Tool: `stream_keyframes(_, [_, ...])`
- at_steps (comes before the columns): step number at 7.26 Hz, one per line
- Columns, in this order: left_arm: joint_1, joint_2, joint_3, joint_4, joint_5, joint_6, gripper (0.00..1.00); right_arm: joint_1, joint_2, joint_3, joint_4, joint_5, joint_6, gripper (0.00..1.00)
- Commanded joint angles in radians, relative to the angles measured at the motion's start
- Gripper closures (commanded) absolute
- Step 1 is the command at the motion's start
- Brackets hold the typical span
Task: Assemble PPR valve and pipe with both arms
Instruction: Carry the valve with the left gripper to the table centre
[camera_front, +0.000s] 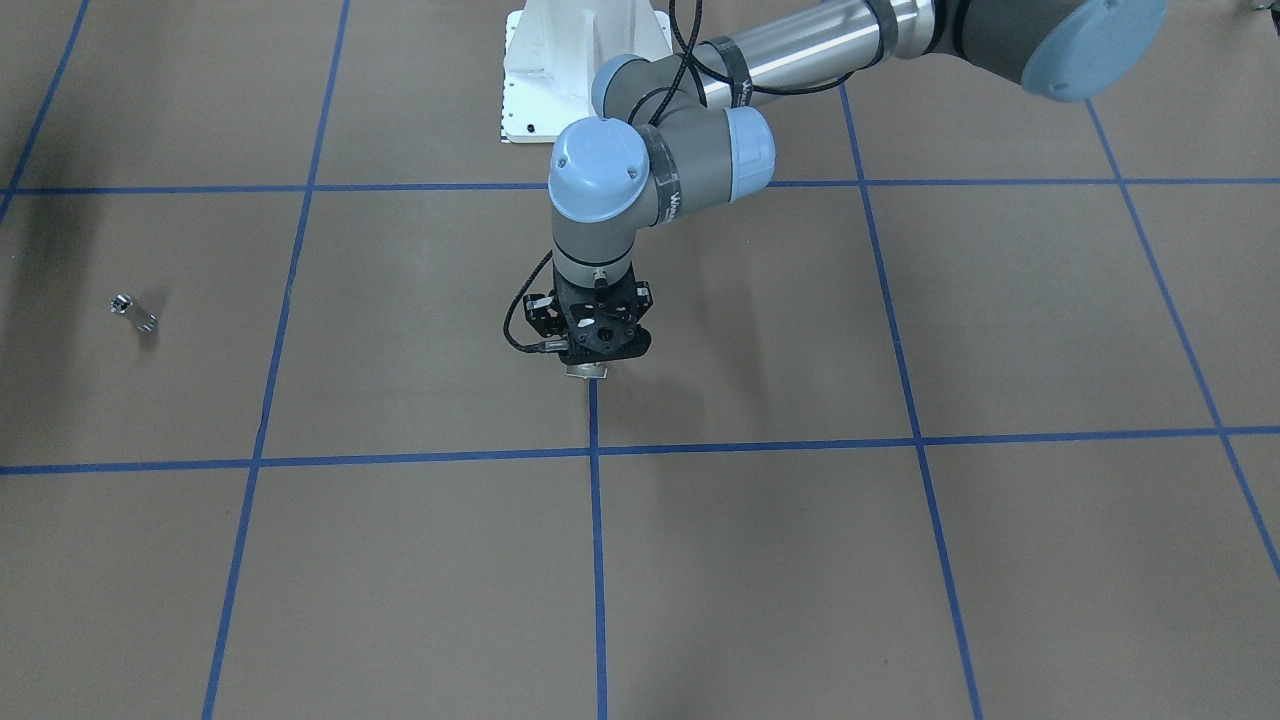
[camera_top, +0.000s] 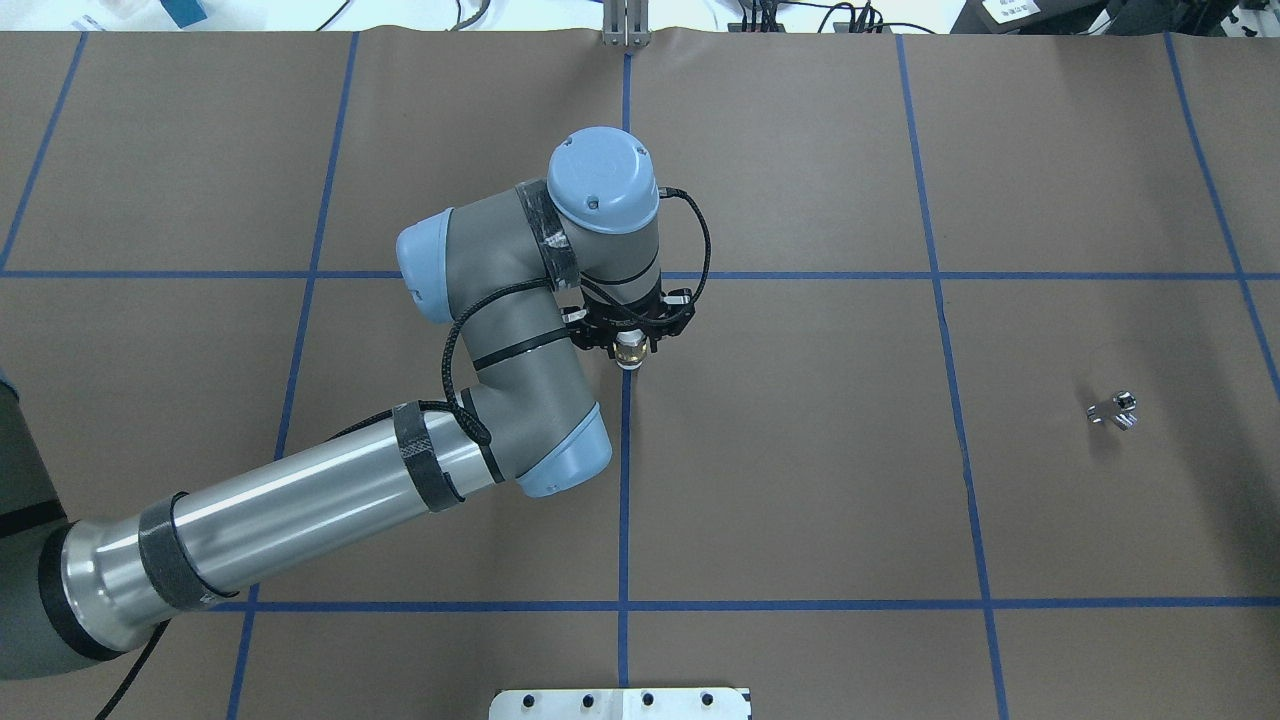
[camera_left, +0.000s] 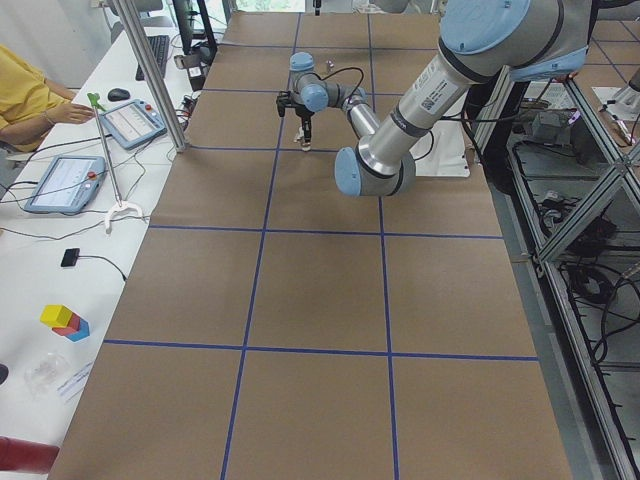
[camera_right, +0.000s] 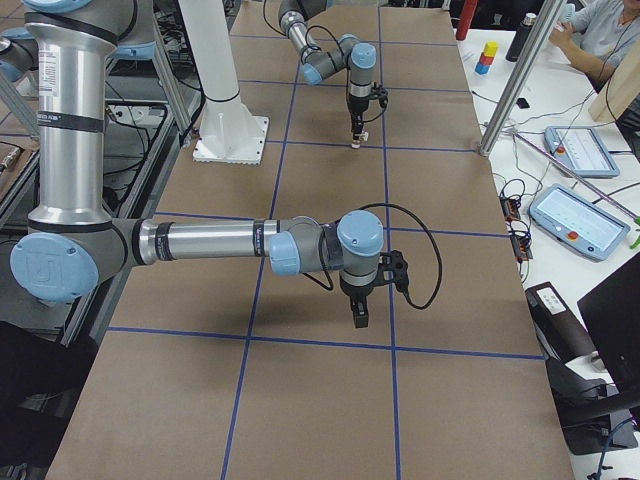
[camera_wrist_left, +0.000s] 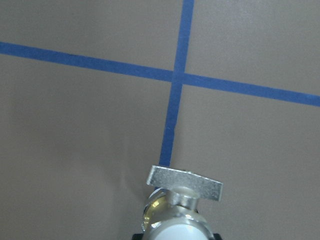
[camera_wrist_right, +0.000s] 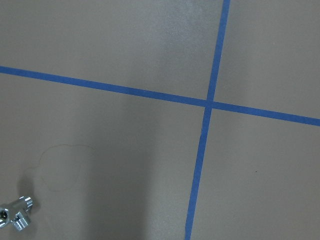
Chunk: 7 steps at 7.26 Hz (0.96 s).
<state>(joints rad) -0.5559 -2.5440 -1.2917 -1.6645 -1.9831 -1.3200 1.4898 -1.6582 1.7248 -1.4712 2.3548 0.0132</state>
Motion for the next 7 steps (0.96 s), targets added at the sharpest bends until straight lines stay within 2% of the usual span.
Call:
stream_keyframes(1, [0.001, 0.002, 0.0, 0.0, 0.001, 0.007, 0.22, 0.001, 0.0, 0.001, 0.0, 0.0, 0.004, 0.0])
stream_keyframes(2, [0.001, 0.002, 0.0, 0.0, 0.001, 0.007, 0.07, 0.001, 0.0, 0.001, 0.0, 0.0, 0.004, 0.0])
stream_keyframes(3, [0.001, 0.002, 0.0, 0.002, 0.001, 0.007, 0.01, 0.0, 0.0, 0.001, 0.0, 0.0, 0.004, 0.0])
stream_keyframes(5, [-0.006, 0.002, -0.05, 0.017, -0.002, 0.007, 0.01, 0.001, 0.003, 0.001, 0.0, -0.002, 0.004, 0.0])
stream_keyframes(6, [-0.031, 0.01, -0.123, 0.073, -0.005, 0.011, 0.01, 0.001, 0.003, 0.002, 0.0, 0.0, 0.004, 0.0])
stream_keyframes(7, [-0.051, 0.048, -0.25, 0.162, -0.005, 0.074, 0.01, 0.001, 0.003, 0.01, 0.0, 0.003, 0.005, 0.0])
